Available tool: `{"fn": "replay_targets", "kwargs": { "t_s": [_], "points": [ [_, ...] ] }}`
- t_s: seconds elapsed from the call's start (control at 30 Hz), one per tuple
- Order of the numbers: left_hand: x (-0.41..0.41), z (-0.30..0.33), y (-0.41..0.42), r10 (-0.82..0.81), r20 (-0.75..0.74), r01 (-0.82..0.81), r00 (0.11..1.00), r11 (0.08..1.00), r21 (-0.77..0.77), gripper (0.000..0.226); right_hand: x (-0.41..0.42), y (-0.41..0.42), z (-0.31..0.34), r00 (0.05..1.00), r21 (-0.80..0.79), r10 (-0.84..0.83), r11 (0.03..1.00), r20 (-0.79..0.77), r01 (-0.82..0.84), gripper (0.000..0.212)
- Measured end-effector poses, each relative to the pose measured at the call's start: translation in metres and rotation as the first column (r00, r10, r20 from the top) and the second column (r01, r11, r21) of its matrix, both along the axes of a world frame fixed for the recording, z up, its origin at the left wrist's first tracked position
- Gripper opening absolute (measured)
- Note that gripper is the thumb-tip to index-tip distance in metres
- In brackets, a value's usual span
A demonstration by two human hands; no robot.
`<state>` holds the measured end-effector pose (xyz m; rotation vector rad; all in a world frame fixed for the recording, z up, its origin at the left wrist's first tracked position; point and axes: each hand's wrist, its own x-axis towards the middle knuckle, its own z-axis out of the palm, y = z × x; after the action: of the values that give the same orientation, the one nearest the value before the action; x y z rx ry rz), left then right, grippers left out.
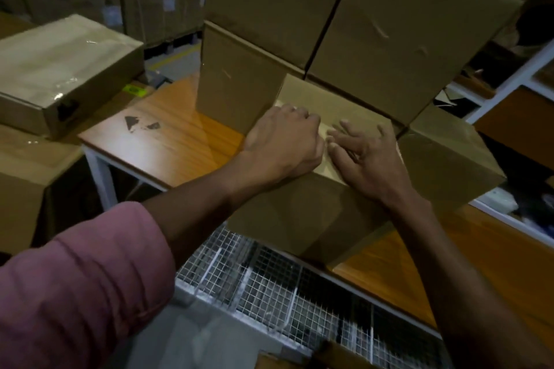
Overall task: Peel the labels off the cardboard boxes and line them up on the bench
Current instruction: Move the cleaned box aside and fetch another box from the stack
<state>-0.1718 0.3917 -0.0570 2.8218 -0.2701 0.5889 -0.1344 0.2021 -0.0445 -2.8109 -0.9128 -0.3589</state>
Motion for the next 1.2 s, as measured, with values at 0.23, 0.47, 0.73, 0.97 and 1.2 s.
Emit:
{"fn": "replay_targets", "kwargs": {
  "t_s": [0.23, 0.47, 0.73, 0.97, 1.2],
  "points": [
    [0.002, -0.002, 0.000, -0.008, 0.040, 0.008, 0.999, 1.000, -0.014, 0.041, 0.006, 0.016, -0.002, 0.979, -0.122, -0.150, 0.978, 0.138, 0.167, 0.057],
    [0.003, -0.004, -0.002, -0.004, 0.040, 0.004, 0.999, 1.000, -0.007, 0.041, 0.001, 0.014, -0.004, 0.997, 0.036, -0.082, 0.996, -0.006, 0.082, 0.039],
    [0.004, -0.006, -0.002, 0.016, 0.050, -0.014, 0.999, 0.999, -0.029, 0.040, -0.012, 0.007, 0.002, 0.991, 0.217, 0.070, 0.975, -0.110, -0.045, 0.036],
    [0.004, -0.007, -0.001, 0.007, 0.041, -0.005, 0.999, 0.999, -0.047, 0.039, -0.010, 0.012, -0.005, 0.981, 0.106, -0.183, 0.979, 0.064, 0.176, 0.042],
    [0.004, -0.005, -0.003, 0.004, 0.037, -0.002, 0.999, 0.999, -0.054, 0.039, -0.005, 0.017, 0.000, 0.984, 0.025, -0.135, 0.990, -0.117, 0.139, 0.042]
  ]
}}
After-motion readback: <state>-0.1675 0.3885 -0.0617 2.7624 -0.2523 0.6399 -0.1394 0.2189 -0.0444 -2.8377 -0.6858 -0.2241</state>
